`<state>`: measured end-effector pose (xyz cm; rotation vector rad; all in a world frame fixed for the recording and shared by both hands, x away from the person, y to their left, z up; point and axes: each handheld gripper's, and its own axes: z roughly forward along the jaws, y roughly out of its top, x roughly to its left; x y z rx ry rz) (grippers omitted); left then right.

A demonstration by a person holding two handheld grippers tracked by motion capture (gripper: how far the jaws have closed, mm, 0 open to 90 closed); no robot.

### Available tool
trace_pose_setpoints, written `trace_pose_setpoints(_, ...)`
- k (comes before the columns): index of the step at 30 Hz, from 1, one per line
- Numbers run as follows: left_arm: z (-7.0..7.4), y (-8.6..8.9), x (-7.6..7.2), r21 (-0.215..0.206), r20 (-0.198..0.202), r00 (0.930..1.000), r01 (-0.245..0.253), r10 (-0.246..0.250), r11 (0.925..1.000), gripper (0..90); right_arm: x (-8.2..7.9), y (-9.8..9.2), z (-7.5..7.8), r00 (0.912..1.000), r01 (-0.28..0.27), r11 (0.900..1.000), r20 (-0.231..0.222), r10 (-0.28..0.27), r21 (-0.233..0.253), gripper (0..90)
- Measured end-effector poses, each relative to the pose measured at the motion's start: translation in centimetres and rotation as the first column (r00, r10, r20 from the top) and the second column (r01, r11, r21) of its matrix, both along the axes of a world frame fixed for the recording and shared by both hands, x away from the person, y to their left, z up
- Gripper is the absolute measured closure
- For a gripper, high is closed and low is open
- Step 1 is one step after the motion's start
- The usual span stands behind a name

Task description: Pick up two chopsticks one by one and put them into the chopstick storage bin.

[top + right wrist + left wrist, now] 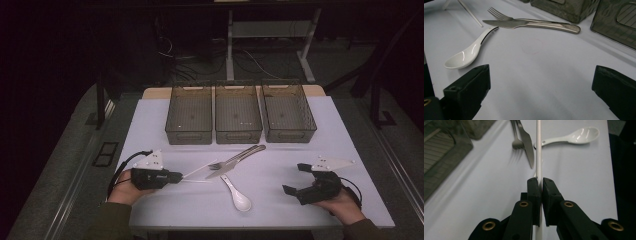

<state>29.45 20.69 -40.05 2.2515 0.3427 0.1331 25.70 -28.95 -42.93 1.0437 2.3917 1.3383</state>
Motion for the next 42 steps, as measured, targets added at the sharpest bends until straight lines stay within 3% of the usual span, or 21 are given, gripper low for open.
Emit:
trace_pose_setpoints(6, 1.2, -0.3, 0.8, -0.042, 0.026, 0.9983, -0.051, 0.052, 0.9979, 84.2, 0.0, 0.0, 0.0, 1.0, 0.0, 1.0, -0.001, 0.0, 0.001, 1.9)
trace_pose_setpoints(14, 2.7, -0.8, 1.7, -0.084, 0.047, 0.9958, -0.074, 0.079, 0.9937, 84.5, 0.0, 0.0, 0.0, 1.0, 0.001, 1.0, -0.004, -0.001, 0.001, 1.9)
trace_pose_setpoints(25, 5.3, -1.7, 3.9, -0.13, 0.062, 0.988, -0.133, 0.142, 0.9826, 84.6, 0.1, -0.1, 0.0, 1.0, 0.004, 1.0, -0.003, -0.004, 0.005, 1.9)
trace_pose_setpoints(33, 6.9, -2.5, 6.2, -0.14, 0.047, 0.9781, -0.194, 0.203, 0.9709, 84.6, 0.0, -0.1, 0.0, 1.0, 0.005, 1.0, -0.003, -0.005, 0.007, 1.9)
trace_pose_setpoints(39, 8.7, -3.2, 8.2, -0.13, 0.046, 0.963, -0.258, 0.266, 0.9575, 84.5, 0.1, -0.1, 0.0, 1.0, 0.005, 1.0, -0.002, -0.005, 0.01, 1.9)
trace_pose_setpoints(42, 9.5, -3.5, 9.3, -0.134, 0.053, 0.9589, -0.27, 0.279, 0.9536, 84.6, 0.1, -0.2, 0.0, 1.0, 0.004, 1.0, -0.001, -0.004, 0.011, 1.9)
